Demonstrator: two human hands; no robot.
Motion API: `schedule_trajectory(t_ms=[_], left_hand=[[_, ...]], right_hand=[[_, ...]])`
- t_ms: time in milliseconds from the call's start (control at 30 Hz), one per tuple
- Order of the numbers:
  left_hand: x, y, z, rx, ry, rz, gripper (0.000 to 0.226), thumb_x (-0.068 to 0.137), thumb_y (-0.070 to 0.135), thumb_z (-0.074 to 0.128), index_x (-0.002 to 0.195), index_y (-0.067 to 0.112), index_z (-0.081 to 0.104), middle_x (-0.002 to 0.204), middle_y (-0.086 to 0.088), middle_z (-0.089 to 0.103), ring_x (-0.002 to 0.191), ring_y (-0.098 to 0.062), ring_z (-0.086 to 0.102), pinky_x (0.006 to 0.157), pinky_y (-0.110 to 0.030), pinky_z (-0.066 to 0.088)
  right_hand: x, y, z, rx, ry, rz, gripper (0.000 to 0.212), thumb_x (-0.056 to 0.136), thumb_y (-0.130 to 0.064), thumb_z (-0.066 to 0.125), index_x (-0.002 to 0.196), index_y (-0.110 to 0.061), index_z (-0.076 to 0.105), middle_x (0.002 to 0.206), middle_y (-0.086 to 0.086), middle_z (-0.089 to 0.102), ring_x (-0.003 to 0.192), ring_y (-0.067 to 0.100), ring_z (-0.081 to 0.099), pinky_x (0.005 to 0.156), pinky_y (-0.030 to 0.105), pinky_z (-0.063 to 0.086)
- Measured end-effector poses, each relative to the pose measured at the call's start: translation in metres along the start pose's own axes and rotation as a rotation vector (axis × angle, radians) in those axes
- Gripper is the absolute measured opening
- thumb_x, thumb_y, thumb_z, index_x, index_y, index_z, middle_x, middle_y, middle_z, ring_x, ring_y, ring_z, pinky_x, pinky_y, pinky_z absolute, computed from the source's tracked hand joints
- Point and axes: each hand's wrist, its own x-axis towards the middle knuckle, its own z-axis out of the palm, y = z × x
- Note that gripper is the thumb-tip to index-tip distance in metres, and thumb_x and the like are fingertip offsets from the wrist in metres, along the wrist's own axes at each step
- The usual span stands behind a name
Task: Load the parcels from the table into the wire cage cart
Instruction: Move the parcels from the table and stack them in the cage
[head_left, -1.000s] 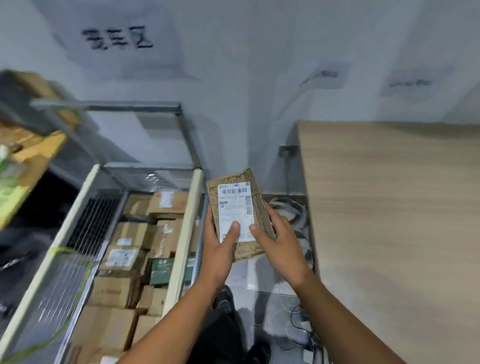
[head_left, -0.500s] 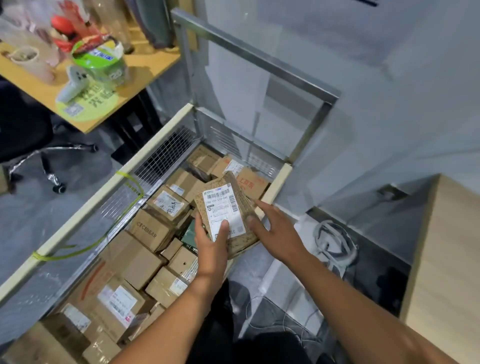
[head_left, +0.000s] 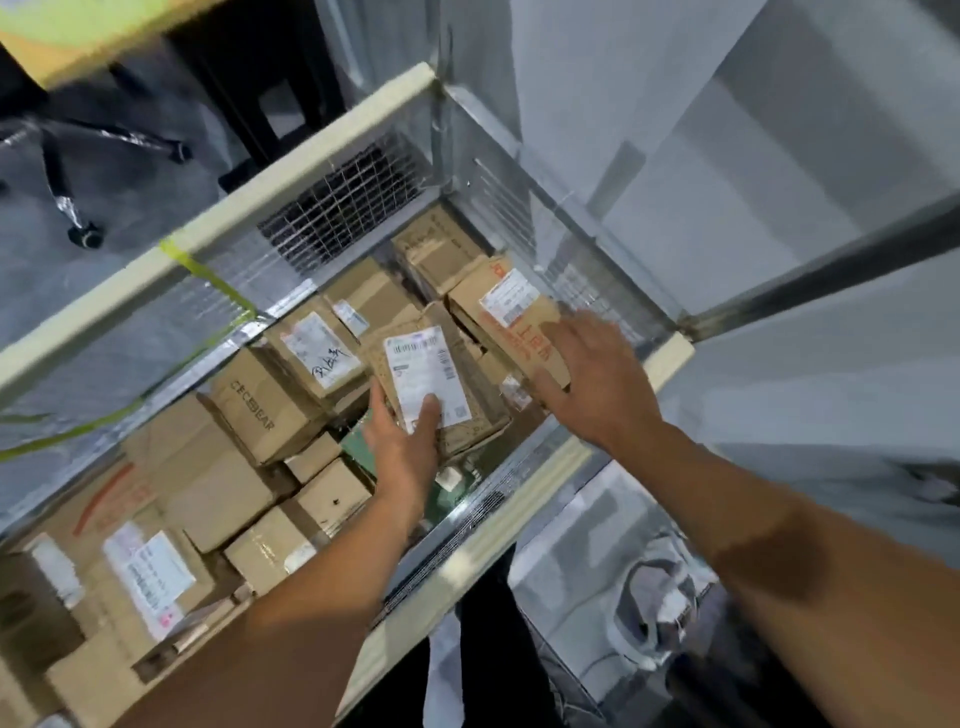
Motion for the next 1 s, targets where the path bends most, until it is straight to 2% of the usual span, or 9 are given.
schedule_trajectory(t_ms=[67, 233, 367, 433, 500, 633, 767, 900, 1000], left_hand=[[0.018, -0.015, 0.019, 0.030, 0.020, -0.032, 0.089, 0.091, 0.055, 0.070, 0.159, 0.050, 0.013, 0.162, -0.007, 0.027, 0.139, -0.027, 0.045, 0.120, -0.051, 0.037], [0.051, -0.052, 0.066, 0.137, 0.007, -0.043, 0.090, 0.098, 0.043, 0.064, 0.164, 0.039, 0.003, 0.167, -0.011, 0.011, 0.144, -0.029, 0.032, 0.115, -0.021, 0.028], [0.082, -0.073, 0.104, 0.123, 0.040, -0.133, 0.088, 0.099, 0.045, 0.062, 0.165, 0.034, 0.004, 0.166, -0.013, 0.013, 0.145, -0.036, 0.035, 0.119, -0.038, 0.028], [0.095, -0.077, 0.121, 0.074, 0.059, -0.162, 0.086, 0.101, 0.038, 0.064, 0.165, 0.033, 0.008, 0.164, -0.012, 0.024, 0.146, -0.034, 0.036, 0.122, -0.042, 0.028], [0.111, -0.088, 0.130, 0.030, 0.108, -0.197, 0.088, 0.096, 0.034, 0.068, 0.162, 0.036, 0.011, 0.153, -0.010, 0.044, 0.136, -0.034, 0.050, 0.116, -0.055, 0.040], [0.113, -0.098, 0.136, -0.032, 0.094, -0.275, 0.089, 0.097, 0.019, 0.068, 0.163, 0.028, 0.009, 0.135, -0.003, 0.059, 0.120, -0.026, 0.062, 0.105, -0.049, 0.052], [0.097, -0.089, 0.131, 0.045, 0.030, -0.299, 0.088, 0.099, 0.015, 0.067, 0.163, 0.018, 0.007, 0.135, -0.003, 0.052, 0.115, -0.018, 0.055, 0.097, -0.029, 0.042], [0.071, -0.065, 0.107, 0.167, -0.035, -0.264, 0.096, 0.096, 0.038, 0.070, 0.164, 0.030, 0.002, 0.165, -0.006, 0.030, 0.146, -0.032, 0.039, 0.122, -0.050, 0.032], [0.039, -0.028, 0.077, 0.281, -0.101, -0.128, 0.088, 0.098, 0.040, 0.066, 0.164, 0.030, 0.009, 0.171, -0.002, 0.017, 0.153, -0.027, 0.028, 0.126, -0.049, 0.024]], right_hand=[[0.016, 0.011, 0.011, 0.022, -0.060, 0.029, 0.070, 0.095, -0.054, 0.043, 0.153, -0.014, 0.049, 0.156, 0.019, 0.048, 0.151, 0.039, 0.033, 0.123, 0.059, 0.027], [0.017, 0.026, 0.045, -0.197, -0.169, 0.067, 0.077, 0.097, -0.068, 0.023, 0.166, -0.035, 0.011, 0.174, 0.009, 0.012, 0.161, 0.032, 0.002, 0.129, 0.057, 0.013], [0.025, 0.026, 0.043, -0.251, -0.204, 0.074, 0.079, 0.097, -0.067, 0.021, 0.167, -0.032, 0.005, 0.175, 0.009, 0.008, 0.162, 0.032, -0.003, 0.129, 0.058, 0.009], [0.024, 0.027, 0.045, -0.239, -0.197, 0.077, 0.080, 0.096, -0.066, 0.022, 0.167, -0.031, 0.006, 0.175, 0.009, 0.009, 0.162, 0.032, -0.002, 0.129, 0.058, 0.009], [0.024, 0.028, 0.046, -0.247, -0.198, 0.080, 0.082, 0.096, -0.067, 0.021, 0.167, -0.030, 0.006, 0.175, 0.008, 0.007, 0.162, 0.031, -0.003, 0.129, 0.056, 0.007], [0.027, 0.027, 0.046, -0.274, -0.219, 0.089, 0.082, 0.096, -0.068, 0.019, 0.167, -0.030, 0.003, 0.175, 0.008, 0.004, 0.161, 0.032, -0.004, 0.129, 0.056, 0.004], [0.026, 0.025, 0.045, -0.298, -0.212, 0.103, 0.083, 0.096, -0.069, 0.020, 0.167, -0.030, 0.004, 0.175, 0.009, 0.007, 0.161, 0.033, -0.002, 0.129, 0.056, 0.005], [0.028, 0.026, 0.046, -0.311, -0.233, 0.121, 0.085, 0.096, -0.073, 0.025, 0.167, -0.032, 0.002, 0.175, 0.008, 0.004, 0.161, 0.031, -0.006, 0.129, 0.056, 0.003], [0.023, 0.024, 0.040, -0.219, -0.212, 0.084, 0.083, 0.095, -0.071, 0.026, 0.167, -0.031, 0.012, 0.175, 0.007, 0.010, 0.162, 0.028, -0.002, 0.130, 0.054, 0.003]])
